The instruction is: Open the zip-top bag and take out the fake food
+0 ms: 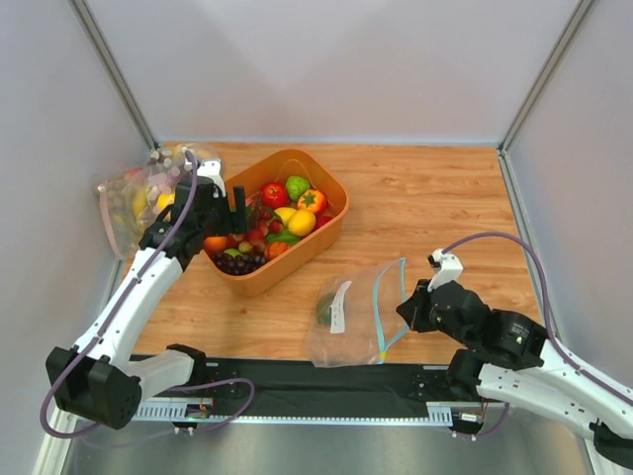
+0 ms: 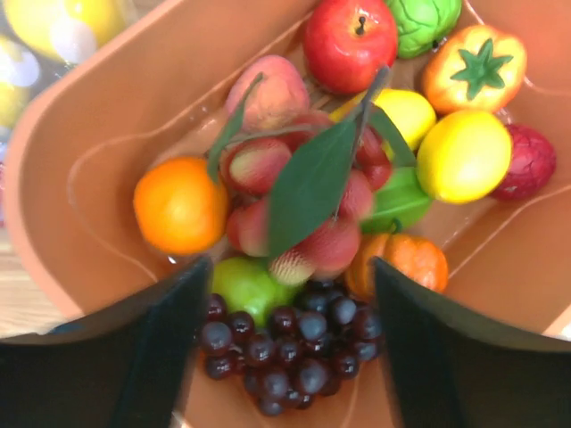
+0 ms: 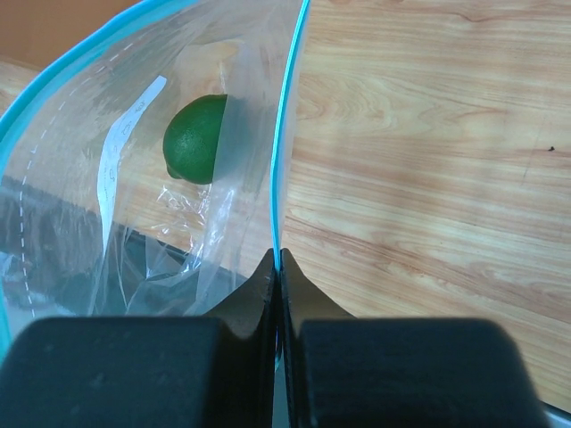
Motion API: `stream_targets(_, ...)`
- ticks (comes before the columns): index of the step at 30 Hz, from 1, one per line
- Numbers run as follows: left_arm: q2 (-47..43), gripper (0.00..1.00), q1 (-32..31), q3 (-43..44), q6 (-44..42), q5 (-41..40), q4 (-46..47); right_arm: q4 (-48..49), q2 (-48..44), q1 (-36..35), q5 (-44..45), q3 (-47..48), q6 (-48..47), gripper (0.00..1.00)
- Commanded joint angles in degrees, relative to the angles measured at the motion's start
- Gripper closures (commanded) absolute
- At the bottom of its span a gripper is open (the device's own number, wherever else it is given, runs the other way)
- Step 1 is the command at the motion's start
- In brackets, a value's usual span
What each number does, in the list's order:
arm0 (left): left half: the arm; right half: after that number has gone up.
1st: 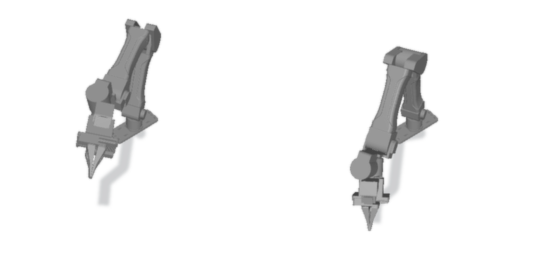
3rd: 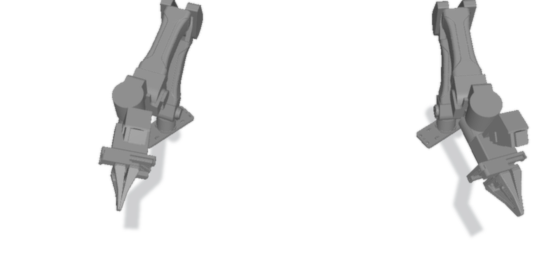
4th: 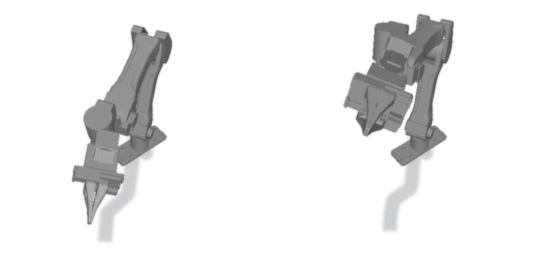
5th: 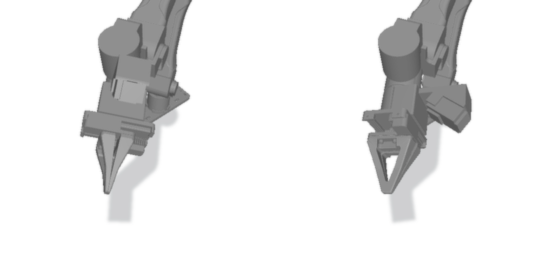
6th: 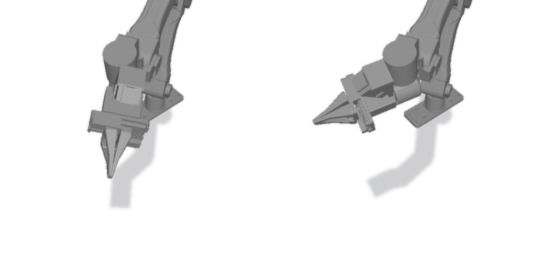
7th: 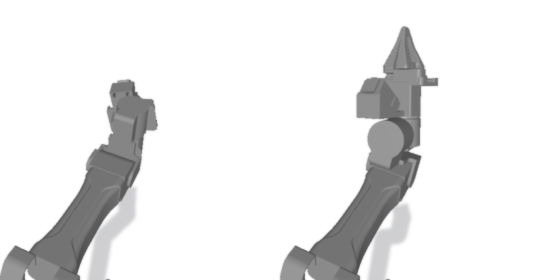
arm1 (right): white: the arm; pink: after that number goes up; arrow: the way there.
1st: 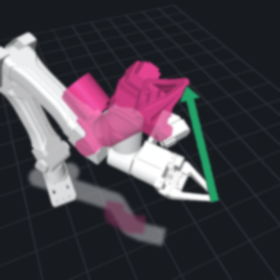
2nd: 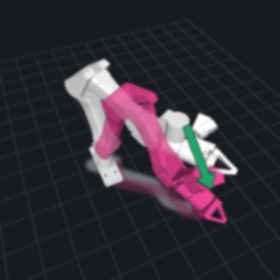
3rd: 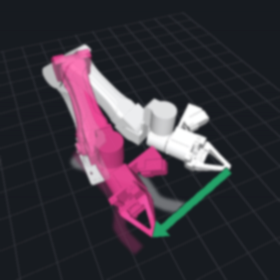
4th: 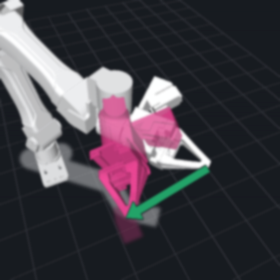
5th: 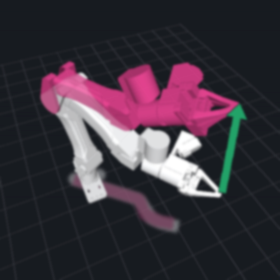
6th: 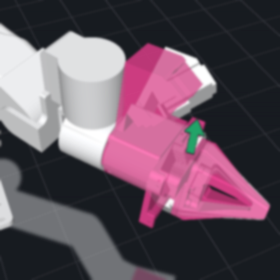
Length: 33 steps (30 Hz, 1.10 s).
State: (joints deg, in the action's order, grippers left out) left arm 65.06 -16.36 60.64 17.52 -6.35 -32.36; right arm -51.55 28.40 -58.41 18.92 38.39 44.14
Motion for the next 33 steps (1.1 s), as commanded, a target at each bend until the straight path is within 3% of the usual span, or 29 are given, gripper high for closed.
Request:
stream_targets(1,-2.13,0.04,0.36,0.62,0.32,-2.09,0.46,1.80,0.86,-0.03,0.68,2.48,-0.11,1.00)
stream_targets(2,-2.39,0.01,0.36,0.44,0.50,-2.18,0.28,2.06,1.30,-0.03,0.68,2.48,-0.11,1.00)
stream_targets(8,-6.16,0.01,0.36,-1.31,0.41,-2.88,1.16,2.42,1.66,-0.03,0.42,2.92,-0.37,1.00)
stream_targets(16,-14.51,0.01,-1.21,-4.92,-0.03,3.46,0.98,2.68,3.06,-0.03,0.95,4.85,-1.95,1.00)
stream_targets(21,-17.33,0.01,-10.96,-1.41,-0.82,-3.75,-3.04,2.86,5.69,-0.03,2.00,8.71,-3.97,1.00)
stream_targets(33,-16.90,0.04,-29.77,13.62,1.47,-8.06,-7.46,2.94,11.15,-0.03,3.23,19.09,-8.98,1.00)
